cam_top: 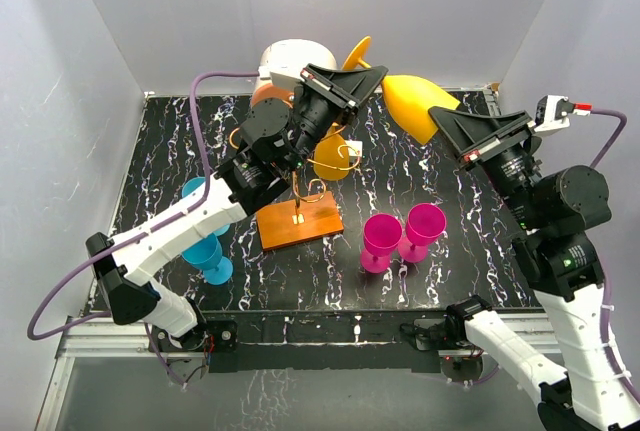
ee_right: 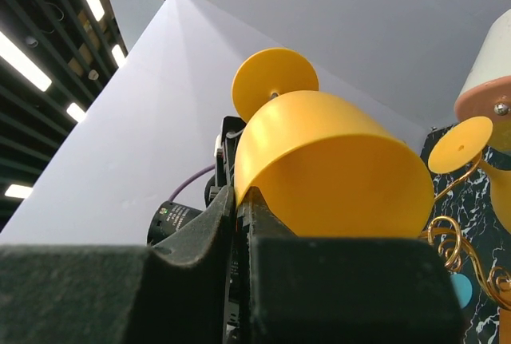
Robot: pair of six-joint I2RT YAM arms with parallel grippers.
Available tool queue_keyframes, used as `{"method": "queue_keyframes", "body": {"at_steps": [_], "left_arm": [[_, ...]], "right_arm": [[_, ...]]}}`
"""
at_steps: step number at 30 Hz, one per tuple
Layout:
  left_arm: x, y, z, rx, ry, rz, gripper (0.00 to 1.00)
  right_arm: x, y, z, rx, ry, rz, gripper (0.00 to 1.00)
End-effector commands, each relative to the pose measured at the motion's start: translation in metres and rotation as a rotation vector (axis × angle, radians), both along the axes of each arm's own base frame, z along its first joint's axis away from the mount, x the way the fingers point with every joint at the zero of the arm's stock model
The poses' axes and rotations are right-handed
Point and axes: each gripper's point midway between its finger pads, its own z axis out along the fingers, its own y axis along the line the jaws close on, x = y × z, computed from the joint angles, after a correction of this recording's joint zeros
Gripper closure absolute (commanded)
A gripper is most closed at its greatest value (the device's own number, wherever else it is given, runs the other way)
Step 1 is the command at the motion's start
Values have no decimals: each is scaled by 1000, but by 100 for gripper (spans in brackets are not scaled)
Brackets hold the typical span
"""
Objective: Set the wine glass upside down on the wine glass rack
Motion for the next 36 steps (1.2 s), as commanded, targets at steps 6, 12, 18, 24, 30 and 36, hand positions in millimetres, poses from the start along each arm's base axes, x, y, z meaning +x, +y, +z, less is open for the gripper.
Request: {"method": "queue_keyframes", "body": {"at_steps": [6,12,18,24,30,36], "left_arm": [[-10,18,43,-69,-128,27,100],[-23,24,45,17,-228,28,100],[-46,28,34,271,-391,-6,100],[-86,15,21,531,-710,-165,100],[-122,-1,1,621,-987,-350,100],[-123,-14,-18,684,-1115,-394,100]], "right_arm": [[-19,-4,-6,-60,35,4,63],[-31,-26,-18,-166,88,-104,26],[-57,-40,-23,-274,77,-139,19],[-75,-23,-2,-339,-17,-20,19],[-81,4,17,-274,-67,146,19],[-80,18,27,-105,1,264,21]]}}
